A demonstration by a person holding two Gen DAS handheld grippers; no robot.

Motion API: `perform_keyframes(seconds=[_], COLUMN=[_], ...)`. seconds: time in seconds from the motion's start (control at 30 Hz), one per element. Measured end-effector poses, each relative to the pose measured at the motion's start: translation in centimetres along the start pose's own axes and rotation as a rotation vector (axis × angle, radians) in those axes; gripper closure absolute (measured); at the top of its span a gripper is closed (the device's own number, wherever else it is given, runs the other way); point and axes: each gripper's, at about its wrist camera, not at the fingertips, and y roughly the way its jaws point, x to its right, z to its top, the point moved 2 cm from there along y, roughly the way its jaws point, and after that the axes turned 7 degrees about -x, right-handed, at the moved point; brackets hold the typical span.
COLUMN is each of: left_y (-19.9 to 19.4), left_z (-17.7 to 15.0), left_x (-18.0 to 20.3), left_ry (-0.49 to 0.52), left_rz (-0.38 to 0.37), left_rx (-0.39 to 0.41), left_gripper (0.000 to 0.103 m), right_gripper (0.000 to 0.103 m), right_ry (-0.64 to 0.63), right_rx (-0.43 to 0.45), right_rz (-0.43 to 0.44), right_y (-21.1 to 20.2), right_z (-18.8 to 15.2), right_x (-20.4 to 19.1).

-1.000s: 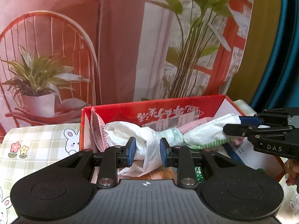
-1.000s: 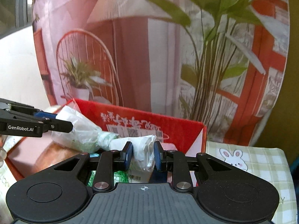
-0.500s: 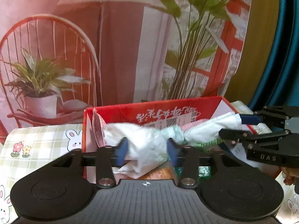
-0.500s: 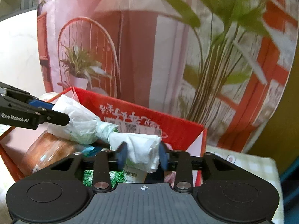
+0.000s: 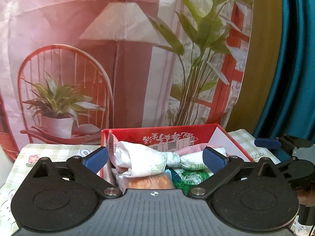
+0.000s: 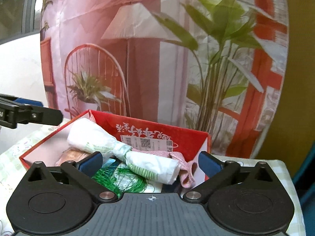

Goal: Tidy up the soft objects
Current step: 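Lower the white bundle into the red box and open both tools, then withdraw both tools and lower them onto the black eye mask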

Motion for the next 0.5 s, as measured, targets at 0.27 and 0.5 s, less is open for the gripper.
perform_keyframes(seconds=[0.27,0.5], left_y=[-4.9,-8.6], left_z=[-2.7,-5.7], left_x=[1.2,2.7], left_ry=[0.007,0.043], left_rz=[0.037,0.077], left_rx=[0.048,0.090], left_gripper=[0.000,0.000], right_gripper=[0.000,0.000], right_ry=[0.075,0.133], right_rx=[0.054,0.130], right_rz=[-0.016,-0.023], right_y=[-4.6,-9.1], right_z=[-2.0,-4.3], right_x=[-0.4,-1.1])
